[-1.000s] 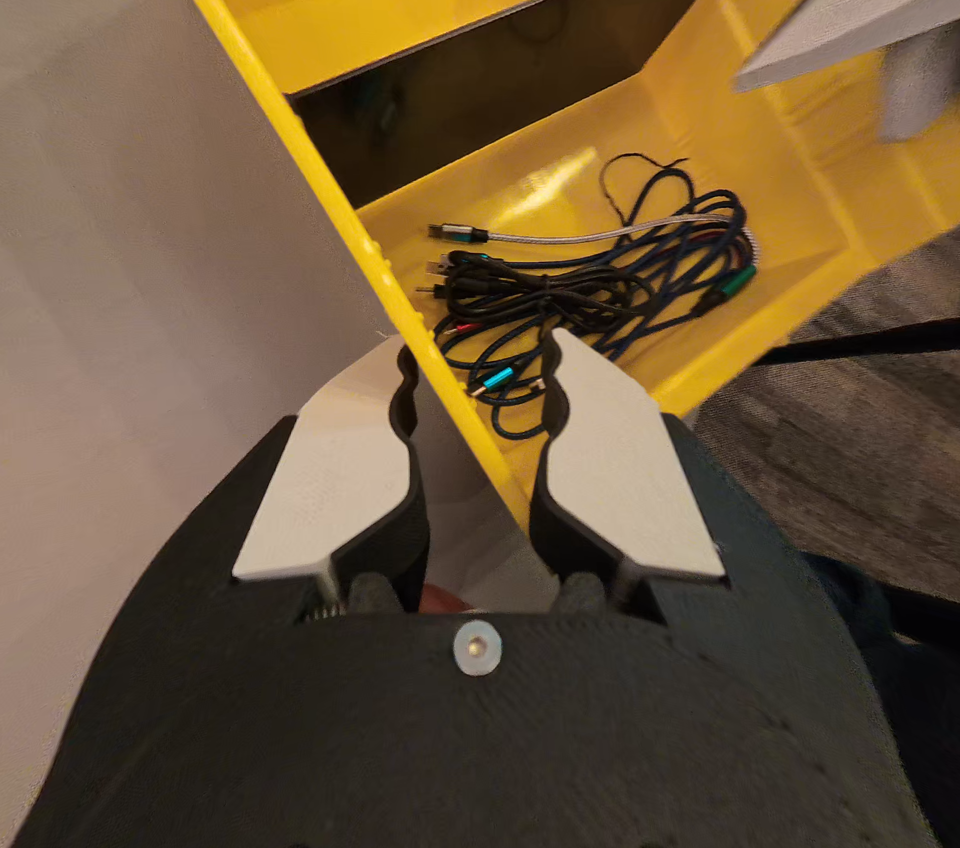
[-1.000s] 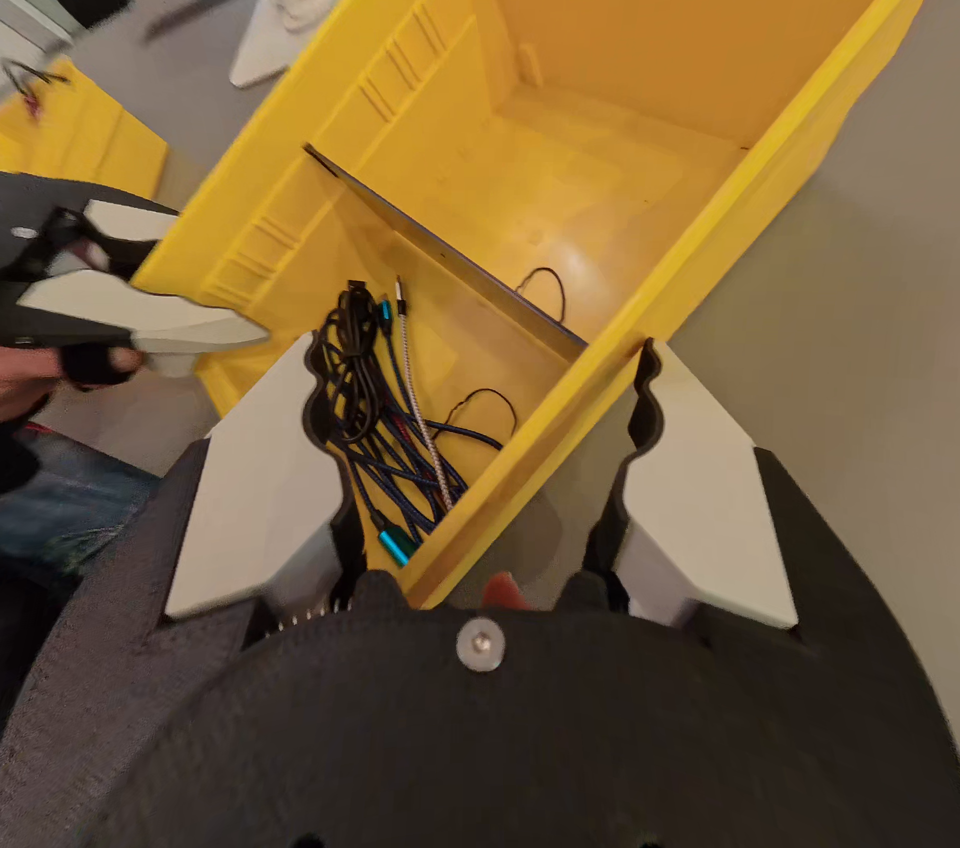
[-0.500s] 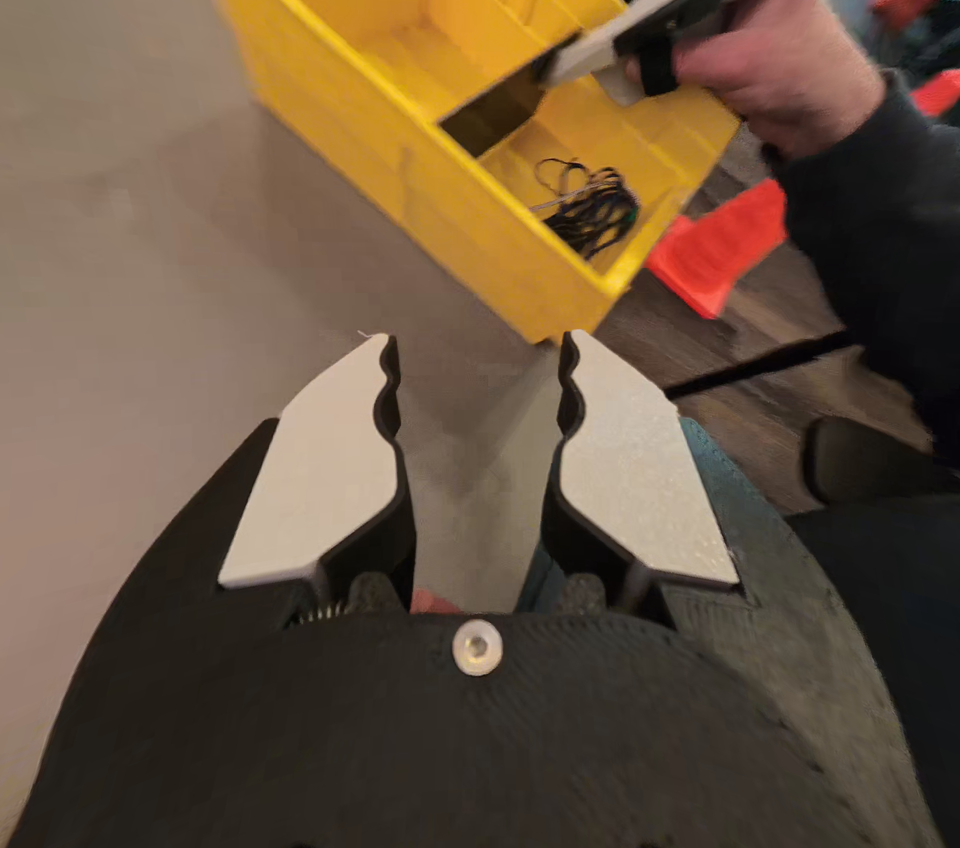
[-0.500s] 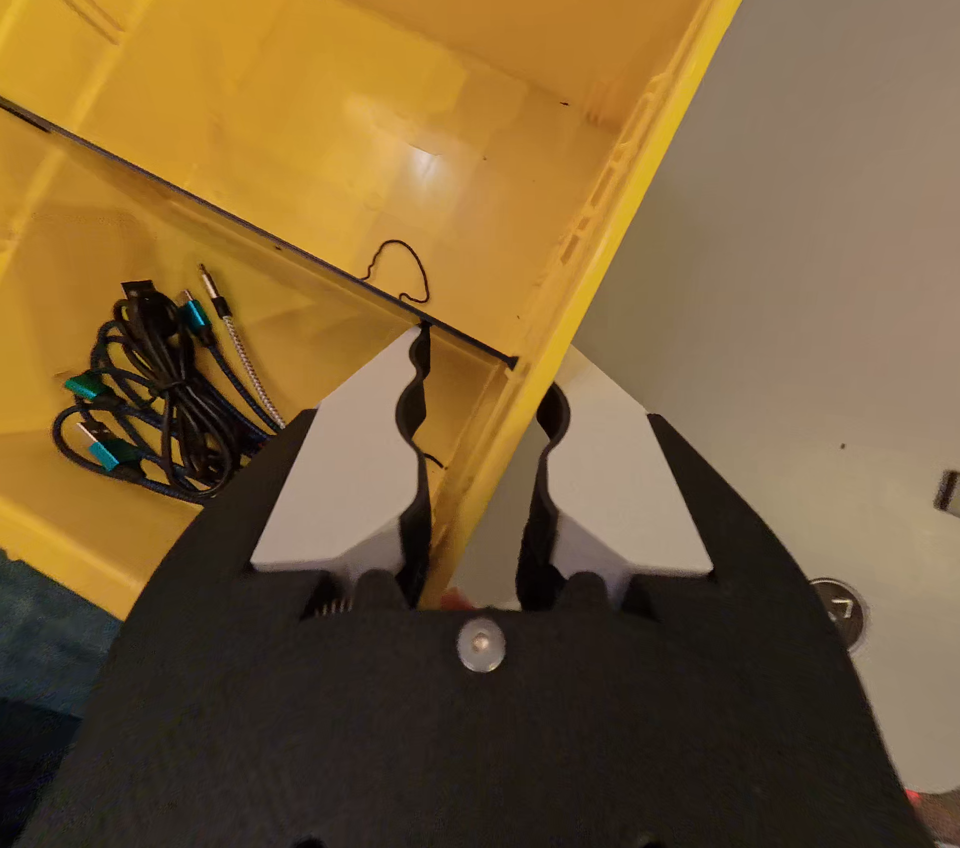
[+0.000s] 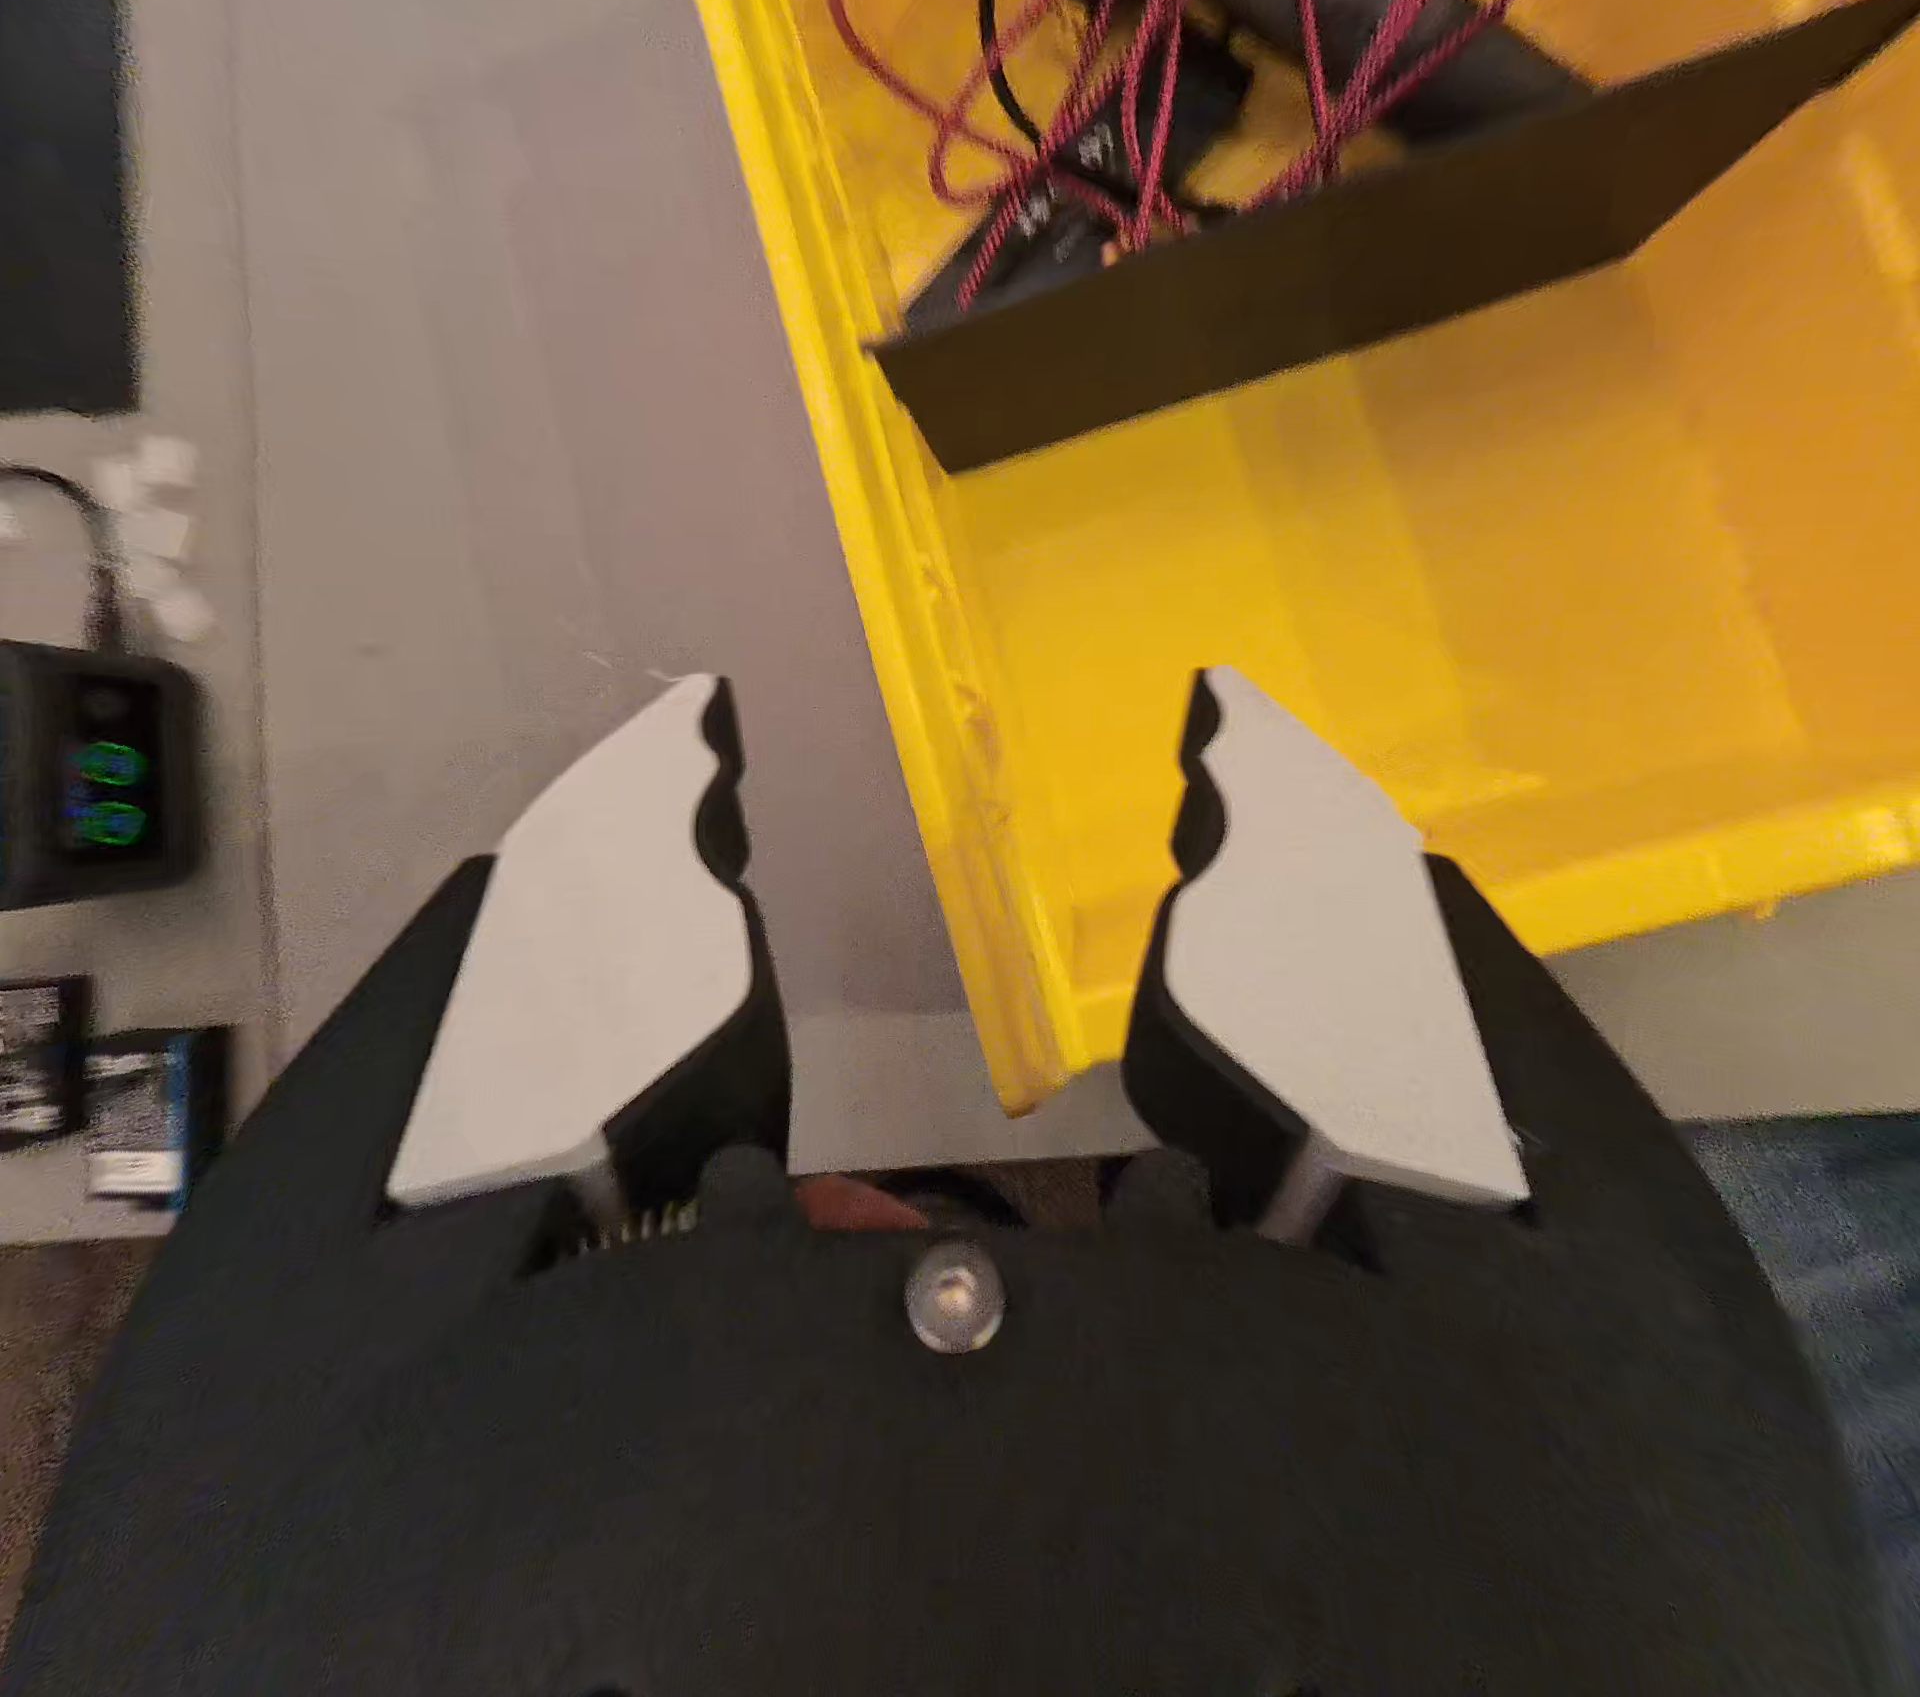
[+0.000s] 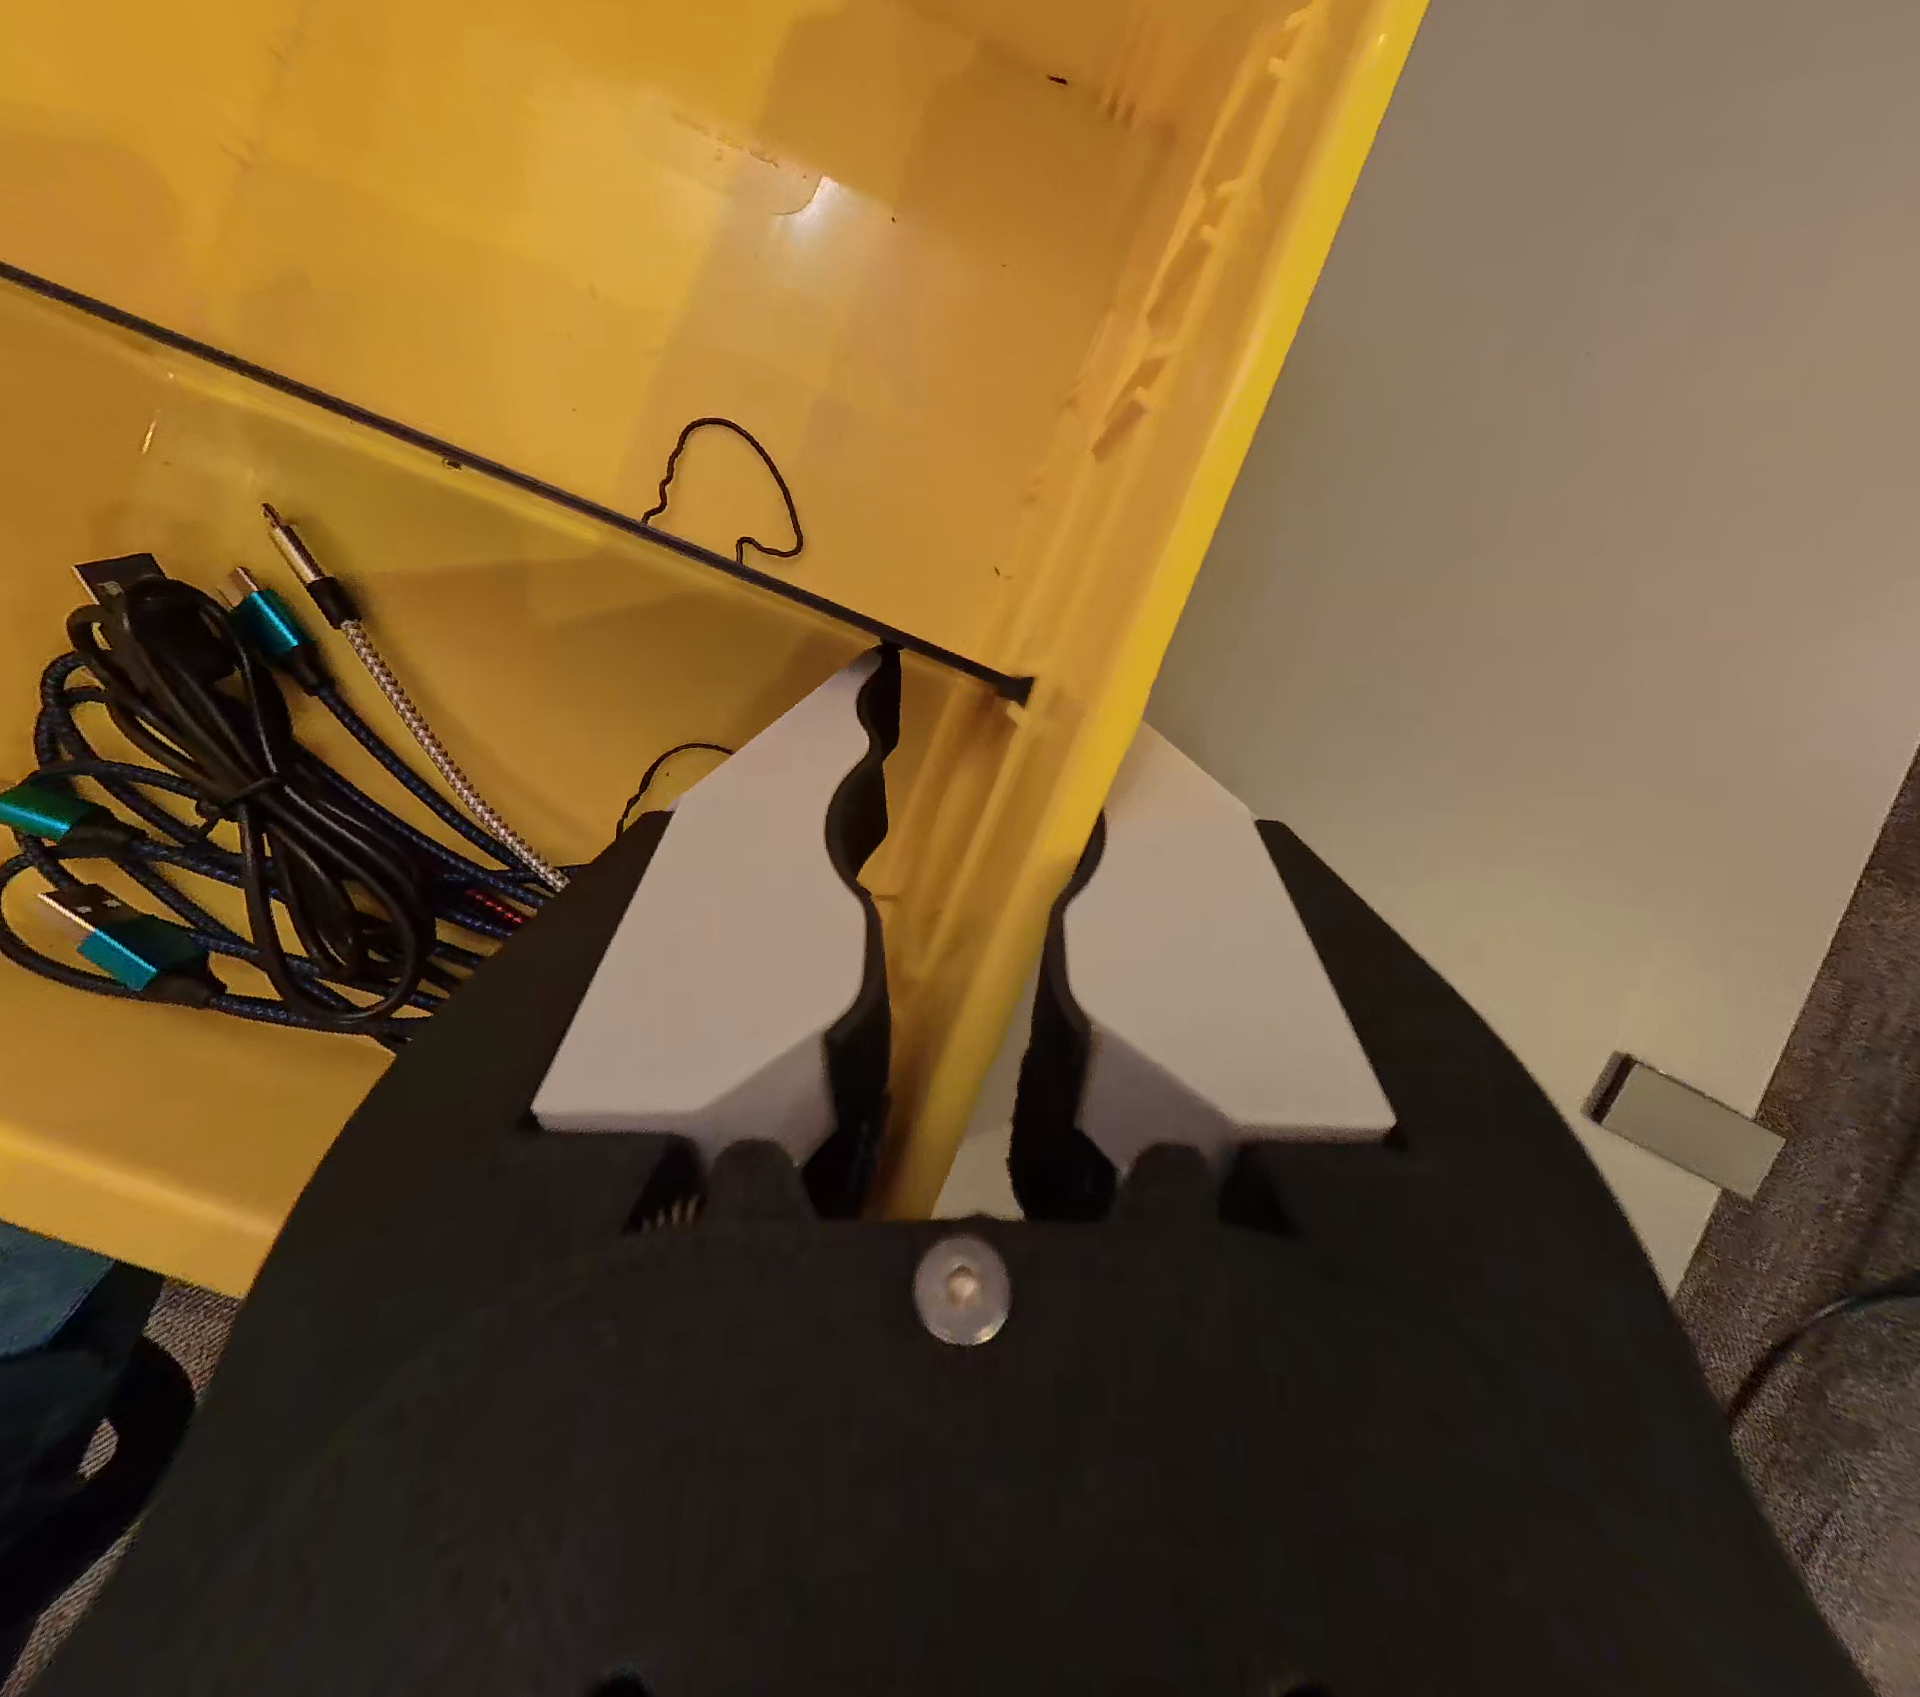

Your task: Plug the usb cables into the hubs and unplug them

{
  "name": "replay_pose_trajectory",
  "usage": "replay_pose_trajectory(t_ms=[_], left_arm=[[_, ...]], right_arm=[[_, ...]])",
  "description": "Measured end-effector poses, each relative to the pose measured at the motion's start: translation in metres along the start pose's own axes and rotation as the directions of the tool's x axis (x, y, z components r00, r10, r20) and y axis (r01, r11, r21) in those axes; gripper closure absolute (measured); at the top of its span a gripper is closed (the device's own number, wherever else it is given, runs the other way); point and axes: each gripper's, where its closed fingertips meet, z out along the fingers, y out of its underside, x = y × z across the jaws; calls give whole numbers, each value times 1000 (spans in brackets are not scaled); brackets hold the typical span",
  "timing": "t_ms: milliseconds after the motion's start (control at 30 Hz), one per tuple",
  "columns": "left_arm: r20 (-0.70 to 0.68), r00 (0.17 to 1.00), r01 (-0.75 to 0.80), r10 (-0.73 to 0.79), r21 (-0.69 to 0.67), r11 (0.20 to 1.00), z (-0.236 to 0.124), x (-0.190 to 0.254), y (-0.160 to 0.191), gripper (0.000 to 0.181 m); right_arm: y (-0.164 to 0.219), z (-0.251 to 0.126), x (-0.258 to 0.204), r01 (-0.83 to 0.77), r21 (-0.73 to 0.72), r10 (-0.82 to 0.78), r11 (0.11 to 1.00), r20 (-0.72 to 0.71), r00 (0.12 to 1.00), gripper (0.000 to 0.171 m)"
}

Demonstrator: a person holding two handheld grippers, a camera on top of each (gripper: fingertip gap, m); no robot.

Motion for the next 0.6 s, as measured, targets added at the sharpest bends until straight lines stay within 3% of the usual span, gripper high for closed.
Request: replay_pose_trajectory(t_ms=[33, 167, 600], left_arm=[[-33, 999, 15, -17, -43, 999, 7, 0, 10, 107], [-105, 993, 48, -54, -54, 997, 23, -3, 22, 176], [-119, 987, 104, -106, -27, 994, 23, -71, 37, 178]], right_arm=[[-1, 1, 1, -2, -1, 2, 1000, 8, 1000, 150], [-1, 1, 9, 3, -2, -3, 1000, 19, 1000, 150], [12, -4, 54, -20, -15, 20, 1000, -16, 1000, 151]])
